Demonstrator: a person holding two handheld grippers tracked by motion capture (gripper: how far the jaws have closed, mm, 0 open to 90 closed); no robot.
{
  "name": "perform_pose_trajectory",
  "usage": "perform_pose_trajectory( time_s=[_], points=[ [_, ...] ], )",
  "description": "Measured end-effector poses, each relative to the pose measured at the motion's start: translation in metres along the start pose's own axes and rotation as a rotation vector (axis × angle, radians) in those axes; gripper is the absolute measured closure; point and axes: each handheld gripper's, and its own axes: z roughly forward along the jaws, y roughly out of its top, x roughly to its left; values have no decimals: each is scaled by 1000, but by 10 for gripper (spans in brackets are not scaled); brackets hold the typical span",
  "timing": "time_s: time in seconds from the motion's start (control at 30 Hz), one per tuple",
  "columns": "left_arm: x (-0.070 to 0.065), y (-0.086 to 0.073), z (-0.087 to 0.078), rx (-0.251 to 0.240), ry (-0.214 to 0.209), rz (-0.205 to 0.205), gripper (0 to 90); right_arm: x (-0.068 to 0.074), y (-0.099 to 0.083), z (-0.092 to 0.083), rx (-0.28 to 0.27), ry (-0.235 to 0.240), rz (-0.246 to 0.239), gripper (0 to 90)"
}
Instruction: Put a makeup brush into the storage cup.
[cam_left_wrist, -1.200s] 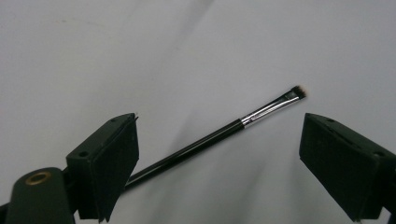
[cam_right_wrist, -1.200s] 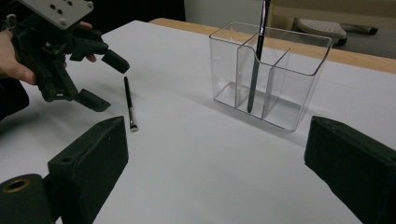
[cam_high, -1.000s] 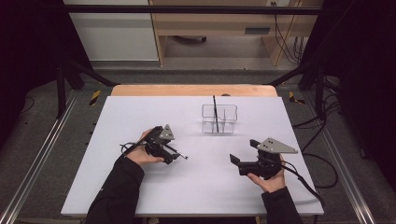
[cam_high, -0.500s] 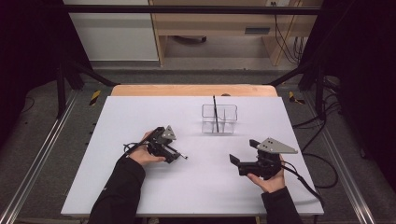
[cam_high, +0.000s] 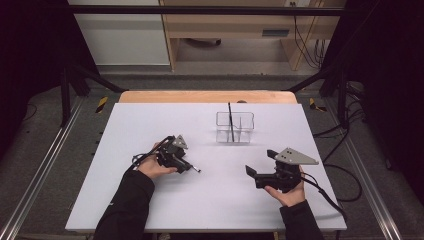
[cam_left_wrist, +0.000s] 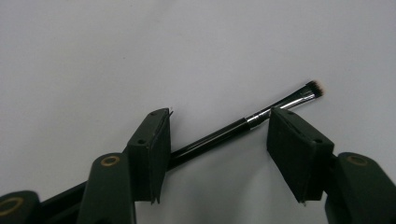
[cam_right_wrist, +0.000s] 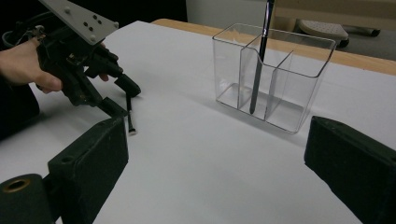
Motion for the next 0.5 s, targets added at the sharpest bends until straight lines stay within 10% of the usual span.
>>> perform_pose_trajectory(
  time_s=[0.5],
  points=[
    [-5,-2,-8,50,5,-3,616,0,0,1,2,0,-1,70]
  ],
)
